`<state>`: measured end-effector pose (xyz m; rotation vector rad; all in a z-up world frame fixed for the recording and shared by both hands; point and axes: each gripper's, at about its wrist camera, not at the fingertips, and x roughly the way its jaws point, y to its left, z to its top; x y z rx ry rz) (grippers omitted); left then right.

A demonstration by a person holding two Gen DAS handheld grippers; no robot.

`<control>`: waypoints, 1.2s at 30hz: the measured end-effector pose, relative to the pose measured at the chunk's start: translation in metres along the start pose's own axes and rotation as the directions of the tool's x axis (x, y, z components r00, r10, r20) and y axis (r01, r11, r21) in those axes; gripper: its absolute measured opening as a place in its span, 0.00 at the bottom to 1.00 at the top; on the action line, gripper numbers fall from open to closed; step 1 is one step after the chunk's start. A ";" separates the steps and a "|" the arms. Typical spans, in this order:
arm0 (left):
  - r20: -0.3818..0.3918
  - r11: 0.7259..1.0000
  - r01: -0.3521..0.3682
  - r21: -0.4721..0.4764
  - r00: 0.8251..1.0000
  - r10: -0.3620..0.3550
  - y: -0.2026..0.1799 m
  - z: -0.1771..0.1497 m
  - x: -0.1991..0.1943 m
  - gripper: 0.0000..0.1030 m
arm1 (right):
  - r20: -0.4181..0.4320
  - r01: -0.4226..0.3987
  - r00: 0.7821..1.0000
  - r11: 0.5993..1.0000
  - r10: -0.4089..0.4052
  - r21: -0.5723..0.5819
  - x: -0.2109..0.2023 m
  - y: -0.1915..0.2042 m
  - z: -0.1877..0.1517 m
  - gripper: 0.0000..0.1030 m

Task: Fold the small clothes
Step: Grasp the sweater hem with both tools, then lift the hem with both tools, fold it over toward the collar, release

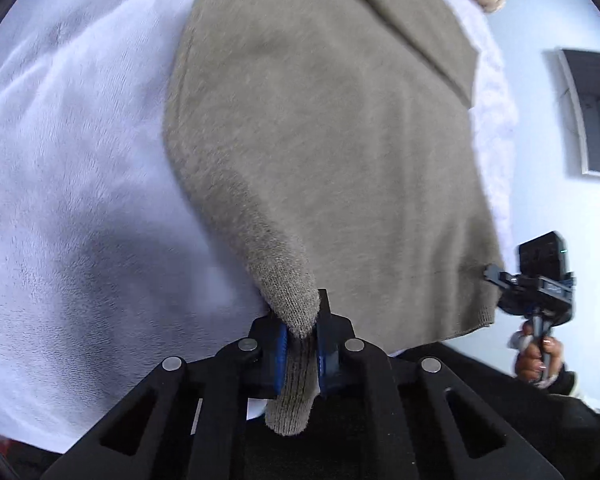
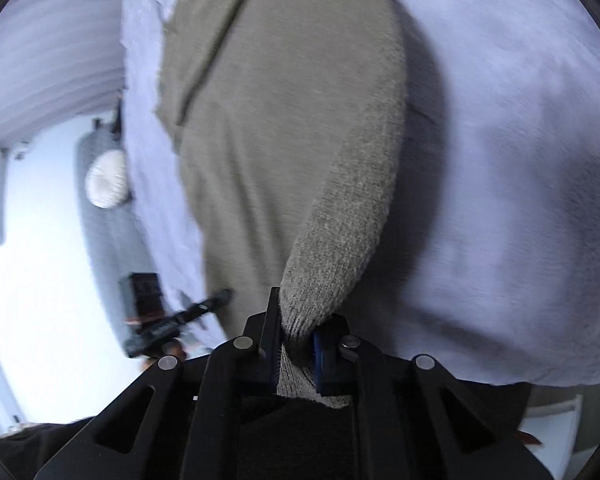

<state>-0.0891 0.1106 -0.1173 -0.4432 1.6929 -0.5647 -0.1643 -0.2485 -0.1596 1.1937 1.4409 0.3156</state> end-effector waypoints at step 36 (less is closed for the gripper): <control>0.460 0.992 -0.116 -0.055 0.879 0.129 -0.012 0.285 -0.056 0.77 | 0.334 -0.352 0.895 0.927 0.294 0.130 -0.003 0.076 0.304 0.52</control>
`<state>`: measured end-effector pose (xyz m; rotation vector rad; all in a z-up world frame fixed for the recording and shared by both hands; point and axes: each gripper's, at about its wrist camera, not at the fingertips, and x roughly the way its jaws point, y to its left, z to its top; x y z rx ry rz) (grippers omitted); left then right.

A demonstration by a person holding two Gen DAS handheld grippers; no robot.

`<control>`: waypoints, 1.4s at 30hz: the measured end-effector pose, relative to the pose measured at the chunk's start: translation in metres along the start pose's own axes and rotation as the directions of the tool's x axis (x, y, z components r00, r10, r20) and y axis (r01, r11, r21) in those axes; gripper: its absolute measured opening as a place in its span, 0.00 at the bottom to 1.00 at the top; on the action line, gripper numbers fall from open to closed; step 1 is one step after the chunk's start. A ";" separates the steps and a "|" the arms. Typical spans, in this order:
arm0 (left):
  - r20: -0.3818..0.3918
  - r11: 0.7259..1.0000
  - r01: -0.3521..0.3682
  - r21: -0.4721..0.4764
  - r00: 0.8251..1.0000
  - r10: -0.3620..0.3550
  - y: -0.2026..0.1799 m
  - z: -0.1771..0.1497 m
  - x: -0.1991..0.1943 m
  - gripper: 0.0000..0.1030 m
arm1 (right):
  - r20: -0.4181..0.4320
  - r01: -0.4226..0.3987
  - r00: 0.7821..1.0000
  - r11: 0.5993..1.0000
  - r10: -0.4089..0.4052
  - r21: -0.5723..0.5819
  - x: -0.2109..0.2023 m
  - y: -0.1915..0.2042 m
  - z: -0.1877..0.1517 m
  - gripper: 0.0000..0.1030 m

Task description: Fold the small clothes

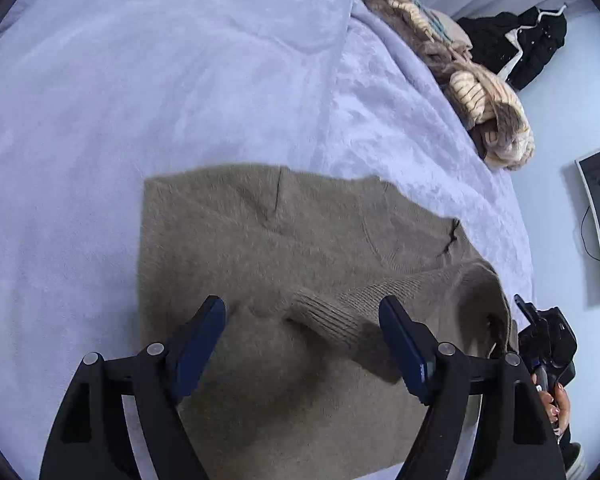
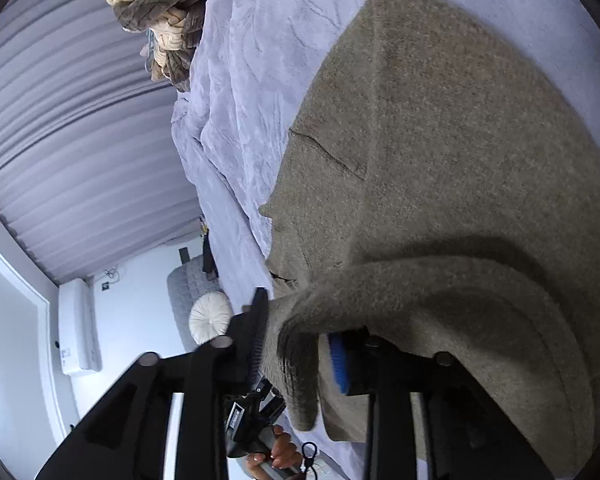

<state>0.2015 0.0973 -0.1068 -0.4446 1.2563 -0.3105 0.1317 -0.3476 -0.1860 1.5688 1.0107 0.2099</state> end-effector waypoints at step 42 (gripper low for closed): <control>-0.182 0.962 -0.091 -0.257 0.982 0.044 0.077 -0.126 -0.023 0.77 | 0.091 0.357 0.933 0.929 -0.349 -0.096 -0.087 -0.055 -0.123 0.73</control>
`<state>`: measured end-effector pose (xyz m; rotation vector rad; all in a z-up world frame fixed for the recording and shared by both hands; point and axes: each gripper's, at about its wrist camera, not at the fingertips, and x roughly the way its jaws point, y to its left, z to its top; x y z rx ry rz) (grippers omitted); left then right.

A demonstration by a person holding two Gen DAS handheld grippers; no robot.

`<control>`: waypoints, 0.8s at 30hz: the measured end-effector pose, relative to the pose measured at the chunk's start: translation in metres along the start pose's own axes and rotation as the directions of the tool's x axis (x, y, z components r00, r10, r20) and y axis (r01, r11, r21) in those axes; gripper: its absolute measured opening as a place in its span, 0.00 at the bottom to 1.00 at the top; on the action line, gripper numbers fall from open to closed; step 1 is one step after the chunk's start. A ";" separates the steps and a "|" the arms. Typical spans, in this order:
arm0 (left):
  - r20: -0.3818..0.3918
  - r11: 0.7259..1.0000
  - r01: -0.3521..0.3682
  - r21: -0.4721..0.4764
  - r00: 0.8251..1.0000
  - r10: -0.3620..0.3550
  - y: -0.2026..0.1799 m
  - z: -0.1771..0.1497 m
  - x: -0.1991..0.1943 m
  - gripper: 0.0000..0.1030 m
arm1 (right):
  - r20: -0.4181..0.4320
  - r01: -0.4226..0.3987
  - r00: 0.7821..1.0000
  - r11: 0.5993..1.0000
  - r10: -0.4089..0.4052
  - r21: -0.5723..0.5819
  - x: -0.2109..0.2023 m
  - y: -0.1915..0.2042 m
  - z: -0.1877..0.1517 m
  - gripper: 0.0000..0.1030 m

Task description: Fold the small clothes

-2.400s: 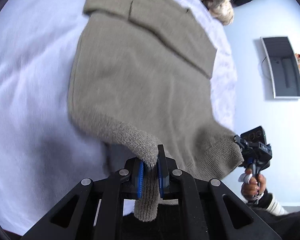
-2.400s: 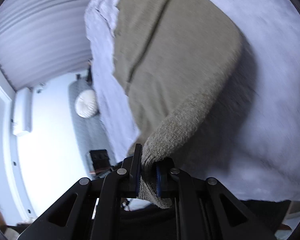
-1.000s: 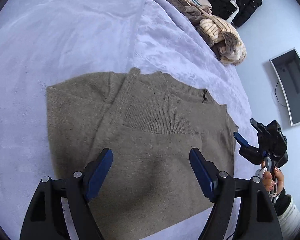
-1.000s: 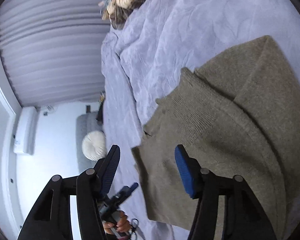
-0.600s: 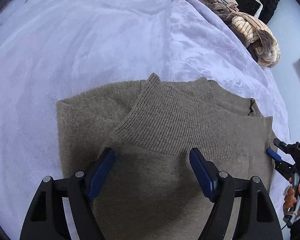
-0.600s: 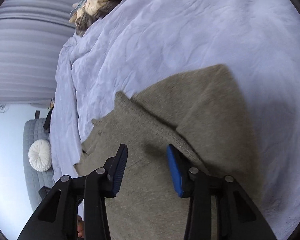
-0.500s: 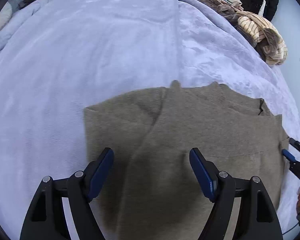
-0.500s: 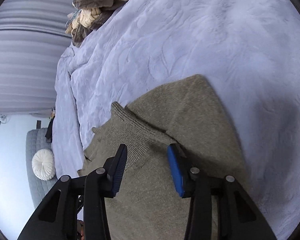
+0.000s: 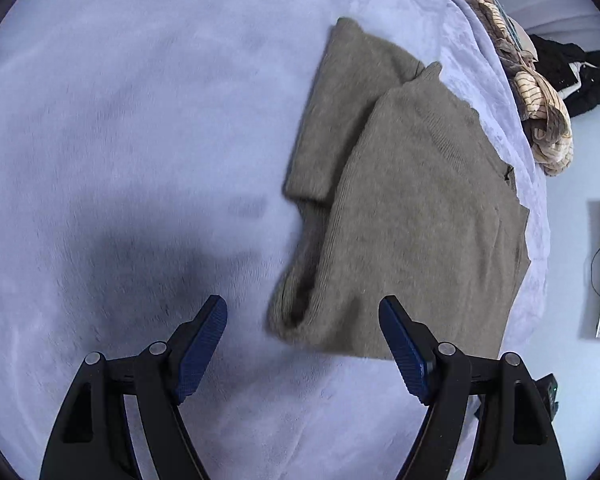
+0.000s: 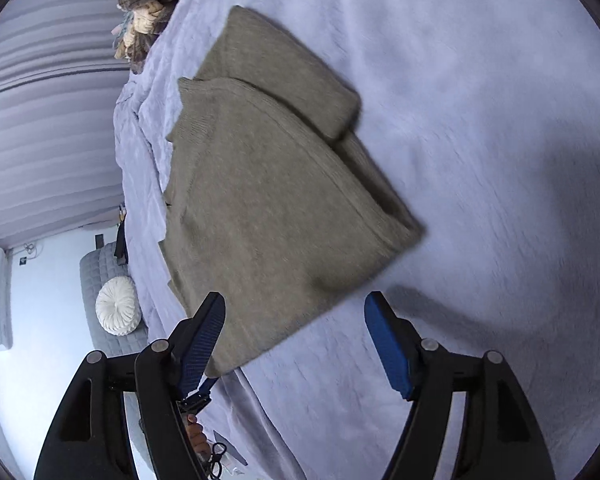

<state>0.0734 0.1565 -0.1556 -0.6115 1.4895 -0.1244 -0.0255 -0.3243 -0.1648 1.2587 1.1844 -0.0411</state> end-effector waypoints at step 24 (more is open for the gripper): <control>0.140 0.970 -0.173 0.171 0.979 0.150 -0.019 -0.020 0.000 0.16 | 0.059 0.317 0.948 0.934 -0.312 -0.163 0.015 0.005 0.022 0.10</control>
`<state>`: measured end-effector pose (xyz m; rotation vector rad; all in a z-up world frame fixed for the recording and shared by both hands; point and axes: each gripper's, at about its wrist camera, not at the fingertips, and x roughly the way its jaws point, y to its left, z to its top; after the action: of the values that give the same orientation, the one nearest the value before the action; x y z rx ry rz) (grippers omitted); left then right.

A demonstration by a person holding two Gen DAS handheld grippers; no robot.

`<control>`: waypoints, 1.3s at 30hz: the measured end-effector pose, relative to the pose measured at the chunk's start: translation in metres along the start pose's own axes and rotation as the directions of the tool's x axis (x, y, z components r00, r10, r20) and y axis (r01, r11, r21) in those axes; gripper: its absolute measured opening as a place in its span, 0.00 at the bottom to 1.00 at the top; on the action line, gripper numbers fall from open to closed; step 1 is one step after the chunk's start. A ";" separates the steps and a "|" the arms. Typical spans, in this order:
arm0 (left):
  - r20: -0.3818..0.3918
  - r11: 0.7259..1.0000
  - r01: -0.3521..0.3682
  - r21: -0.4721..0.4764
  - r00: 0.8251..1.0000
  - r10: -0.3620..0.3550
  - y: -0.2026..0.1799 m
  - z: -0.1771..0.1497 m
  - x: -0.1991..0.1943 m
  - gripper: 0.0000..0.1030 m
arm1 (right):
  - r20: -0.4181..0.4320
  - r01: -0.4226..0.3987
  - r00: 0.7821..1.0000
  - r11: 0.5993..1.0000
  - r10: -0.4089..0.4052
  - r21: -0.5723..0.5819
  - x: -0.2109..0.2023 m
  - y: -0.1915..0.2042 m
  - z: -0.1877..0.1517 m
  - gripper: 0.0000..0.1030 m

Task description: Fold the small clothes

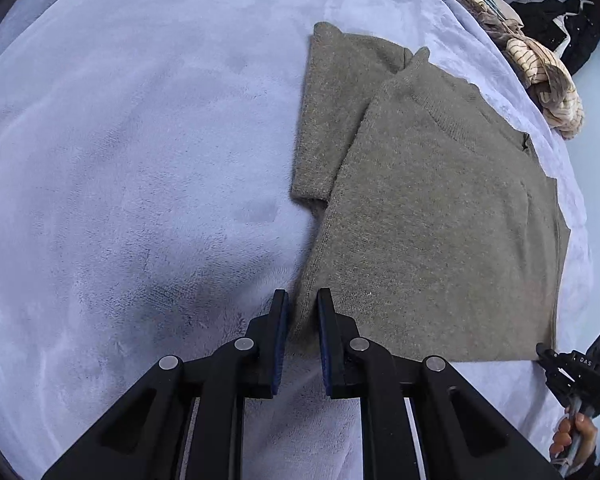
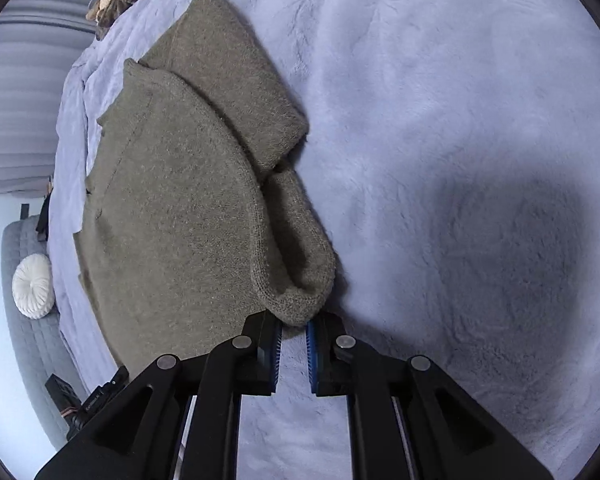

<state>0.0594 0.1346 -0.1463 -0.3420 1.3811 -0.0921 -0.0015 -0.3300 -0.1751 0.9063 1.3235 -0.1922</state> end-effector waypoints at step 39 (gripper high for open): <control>0.023 0.992 -0.050 0.119 0.999 0.047 -0.058 0.091 0.029 0.16 | 0.025 0.083 0.996 0.978 -0.080 -0.193 -0.021 0.055 -0.039 0.15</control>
<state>0.1612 0.0890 -0.1434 -0.2084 1.3568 -0.1305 -0.0043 -0.2756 -0.1302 0.6845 1.3396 -0.1311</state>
